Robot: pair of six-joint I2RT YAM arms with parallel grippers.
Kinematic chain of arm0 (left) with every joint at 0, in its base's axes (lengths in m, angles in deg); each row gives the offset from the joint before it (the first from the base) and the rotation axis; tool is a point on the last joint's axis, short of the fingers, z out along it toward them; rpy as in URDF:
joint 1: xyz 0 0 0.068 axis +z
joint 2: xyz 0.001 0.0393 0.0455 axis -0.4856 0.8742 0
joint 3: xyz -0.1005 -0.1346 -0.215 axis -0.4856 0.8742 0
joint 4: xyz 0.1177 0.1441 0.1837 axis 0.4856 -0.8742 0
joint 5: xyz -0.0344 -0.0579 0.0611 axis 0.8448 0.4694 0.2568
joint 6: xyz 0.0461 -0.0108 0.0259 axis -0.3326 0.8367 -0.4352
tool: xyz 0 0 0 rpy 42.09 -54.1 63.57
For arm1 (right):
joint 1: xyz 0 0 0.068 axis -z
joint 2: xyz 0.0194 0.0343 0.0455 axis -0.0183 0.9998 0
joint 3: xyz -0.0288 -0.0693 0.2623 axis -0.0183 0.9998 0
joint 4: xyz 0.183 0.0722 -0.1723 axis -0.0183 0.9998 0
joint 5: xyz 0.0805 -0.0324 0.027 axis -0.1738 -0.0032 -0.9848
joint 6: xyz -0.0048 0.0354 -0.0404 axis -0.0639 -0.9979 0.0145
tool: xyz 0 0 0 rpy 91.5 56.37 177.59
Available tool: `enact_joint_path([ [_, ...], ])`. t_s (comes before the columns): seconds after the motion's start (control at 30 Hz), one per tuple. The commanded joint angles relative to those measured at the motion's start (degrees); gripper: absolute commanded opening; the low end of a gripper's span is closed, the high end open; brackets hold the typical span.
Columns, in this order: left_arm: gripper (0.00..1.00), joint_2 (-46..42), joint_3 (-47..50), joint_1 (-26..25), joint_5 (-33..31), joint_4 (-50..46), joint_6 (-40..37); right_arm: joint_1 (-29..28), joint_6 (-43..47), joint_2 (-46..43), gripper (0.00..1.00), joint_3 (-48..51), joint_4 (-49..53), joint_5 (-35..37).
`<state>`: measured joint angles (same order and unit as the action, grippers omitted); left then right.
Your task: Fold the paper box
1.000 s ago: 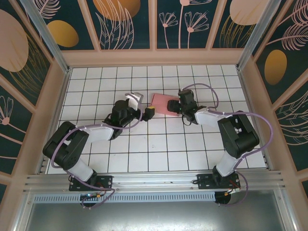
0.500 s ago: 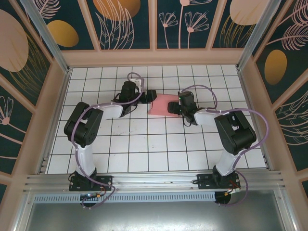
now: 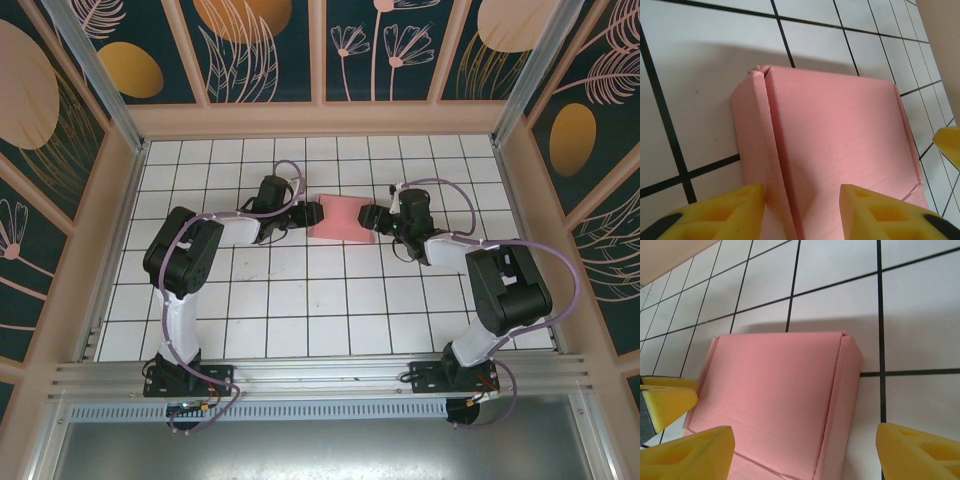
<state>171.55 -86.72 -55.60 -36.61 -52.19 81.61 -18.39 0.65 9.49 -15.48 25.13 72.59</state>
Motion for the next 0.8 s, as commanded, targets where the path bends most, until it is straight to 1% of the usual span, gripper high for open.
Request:
enact_joint_path([
  [0.0,0.40,1.2,0.0,0.9,2.6,0.3,0.9,0.2,-1.3,-1.3,0.75,1.1,-1.9,-1.9],
  [0.13,0.37,1.4,1.1,1.6,3.2,0.9,1.3,0.2,-1.7,-1.5,0.75,1.3,-2.3,-2.3],
  [0.33,0.30,1.9,3.9,2.8,6.1,5.7,4.1,0.5,-2.5,-1.8,0.75,1.5,-3.0,-3.3],
  [0.43,0.29,2.2,4.9,3.5,7.3,7.7,5.1,0.9,-3.7,-1.9,0.76,2.1,-4.4,-5.0],
  [0.6,0.28,3.6,7.0,5.0,11.4,14.7,9.2,1.9,-7.1,-0.4,0.87,2.2,-5.8,-9.0],
  [0.77,0.26,5.1,8.4,6.0,14.0,19.7,12.3,2.9,-11.7,2.2,0.89,1.6,-6.4,-12.5],
])
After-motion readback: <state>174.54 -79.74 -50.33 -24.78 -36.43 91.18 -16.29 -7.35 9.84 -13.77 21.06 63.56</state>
